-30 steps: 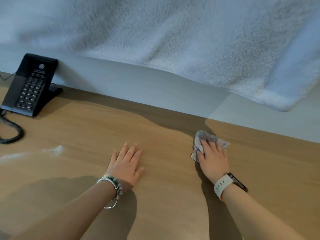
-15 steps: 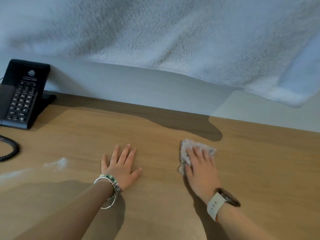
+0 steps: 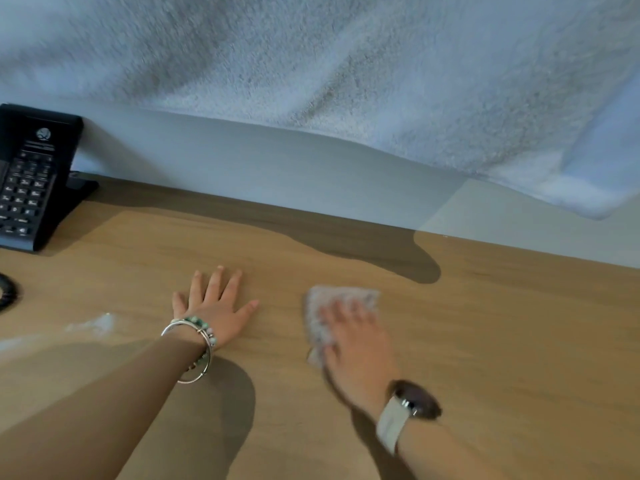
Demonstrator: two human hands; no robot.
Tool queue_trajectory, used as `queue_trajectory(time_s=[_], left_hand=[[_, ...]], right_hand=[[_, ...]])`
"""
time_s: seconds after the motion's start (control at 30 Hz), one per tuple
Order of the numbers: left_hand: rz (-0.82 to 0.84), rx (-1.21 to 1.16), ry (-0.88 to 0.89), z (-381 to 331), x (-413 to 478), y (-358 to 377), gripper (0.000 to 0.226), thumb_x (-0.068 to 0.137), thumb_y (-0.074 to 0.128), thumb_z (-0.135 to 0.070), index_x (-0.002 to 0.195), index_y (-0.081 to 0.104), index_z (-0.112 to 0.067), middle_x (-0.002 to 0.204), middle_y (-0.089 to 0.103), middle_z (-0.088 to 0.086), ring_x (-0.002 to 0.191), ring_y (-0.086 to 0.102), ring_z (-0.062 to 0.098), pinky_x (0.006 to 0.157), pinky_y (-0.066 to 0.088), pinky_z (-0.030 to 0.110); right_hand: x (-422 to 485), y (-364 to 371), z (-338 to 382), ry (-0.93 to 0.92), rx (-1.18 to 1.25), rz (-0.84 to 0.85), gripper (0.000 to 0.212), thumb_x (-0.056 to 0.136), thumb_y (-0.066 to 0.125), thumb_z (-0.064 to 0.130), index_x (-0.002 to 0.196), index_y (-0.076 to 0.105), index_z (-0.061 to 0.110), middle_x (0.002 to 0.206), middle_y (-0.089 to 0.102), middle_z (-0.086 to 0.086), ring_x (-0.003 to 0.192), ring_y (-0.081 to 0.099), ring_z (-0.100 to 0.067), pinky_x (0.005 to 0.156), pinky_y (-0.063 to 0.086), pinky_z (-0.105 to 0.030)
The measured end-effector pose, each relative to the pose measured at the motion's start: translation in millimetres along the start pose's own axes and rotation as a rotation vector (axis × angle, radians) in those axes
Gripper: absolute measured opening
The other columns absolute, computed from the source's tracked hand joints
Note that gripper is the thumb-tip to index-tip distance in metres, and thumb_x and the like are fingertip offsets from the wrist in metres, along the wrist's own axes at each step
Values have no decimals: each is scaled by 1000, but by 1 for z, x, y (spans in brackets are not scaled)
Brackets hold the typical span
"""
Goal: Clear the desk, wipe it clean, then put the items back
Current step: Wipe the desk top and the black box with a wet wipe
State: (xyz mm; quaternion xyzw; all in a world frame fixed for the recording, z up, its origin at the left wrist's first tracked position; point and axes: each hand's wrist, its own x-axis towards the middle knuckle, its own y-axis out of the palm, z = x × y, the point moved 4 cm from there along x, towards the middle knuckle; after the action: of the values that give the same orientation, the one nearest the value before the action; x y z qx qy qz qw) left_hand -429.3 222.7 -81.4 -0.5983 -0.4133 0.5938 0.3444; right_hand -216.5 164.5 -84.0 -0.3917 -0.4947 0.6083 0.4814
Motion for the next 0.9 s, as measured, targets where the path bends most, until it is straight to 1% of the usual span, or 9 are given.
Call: queue_trajectory(time_s=[0.07, 0.13, 0.2, 0.3, 0.37, 0.5, 0.6, 0.8, 0.9], left_hand=[[11, 9, -10, -1, 2, 4, 67, 91, 19, -64, 146, -10, -40, 155, -20, -9, 143, -18, 25, 114, 0, 53], [21, 27, 11, 0, 3, 6, 67, 91, 21, -65, 145, -12, -43, 155, -21, -9, 143, -19, 26, 114, 0, 54], [51, 33, 27, 3, 5, 6, 67, 90, 23, -66, 143, -14, -45, 154, -23, -10, 142, -20, 26, 114, -1, 53], [54, 34, 7, 4, 8, 7, 67, 90, 23, -66, 142, -13, -47, 154, -22, -11, 143, -19, 26, 114, 0, 52], [31, 31, 1, 4, 8, 9, 67, 89, 24, -66, 142, -12, -48, 154, -20, -12, 143, -17, 25, 114, 2, 52], [19, 14, 12, 5, 7, 9, 67, 89, 25, -66, 142, -11, -48, 155, -19, -12, 143, -16, 25, 114, 4, 51], [2, 11, 35, 6, 5, 8, 67, 90, 27, -65, 142, -11, -48, 154, -20, -12, 143, -18, 24, 115, 4, 48], [8, -4, 44, 6, 6, 5, 69, 90, 33, -61, 142, -11, -48, 154, -21, -11, 142, -20, 23, 115, 2, 48], [16, -25, 44, 6, 5, 3, 70, 91, 35, -59, 142, -11, -49, 154, -22, -12, 142, -21, 23, 115, 0, 49]], right_hand=[[-5, 1, 21, -207, 74, 79, 52, 89, 31, 34, 139, 38, 26, 148, 38, 5, 138, 31, -20, 117, 14, -46], [12, -10, -16, -174, 24, -21, 47, 85, 36, 34, 128, 51, 24, 128, 59, -1, 117, 57, -27, 105, 39, -40], [35, -23, -80, 75, 8, -94, 46, 90, 32, 36, 129, 53, 24, 128, 58, -7, 112, 58, -31, 96, 39, -36], [55, -34, -155, 578, 104, 6, 47, 99, 27, 41, 145, 26, 33, 156, 22, 1, 143, 17, -25, 115, 14, -41], [70, -37, -153, 702, 83, -6, 49, 98, 29, 40, 146, 22, 31, 157, 16, 0, 144, 11, -25, 115, 8, -43], [95, -19, -54, 203, 16, -66, 47, 94, 28, 37, 140, 31, 32, 145, 36, -3, 130, 37, -28, 106, 26, -40], [89, -4, -2, -71, 61, 54, 48, 97, 33, 38, 144, 28, 35, 154, 25, 7, 140, 22, -23, 113, 14, -38], [124, -22, -114, 394, 47, -10, 43, 97, 28, 42, 140, 30, 36, 150, 27, 6, 139, 20, -22, 112, 16, -42], [127, -18, -95, 415, 4, -34, 46, 97, 32, 41, 141, 28, 33, 150, 24, 2, 139, 17, -24, 114, 13, -43]])
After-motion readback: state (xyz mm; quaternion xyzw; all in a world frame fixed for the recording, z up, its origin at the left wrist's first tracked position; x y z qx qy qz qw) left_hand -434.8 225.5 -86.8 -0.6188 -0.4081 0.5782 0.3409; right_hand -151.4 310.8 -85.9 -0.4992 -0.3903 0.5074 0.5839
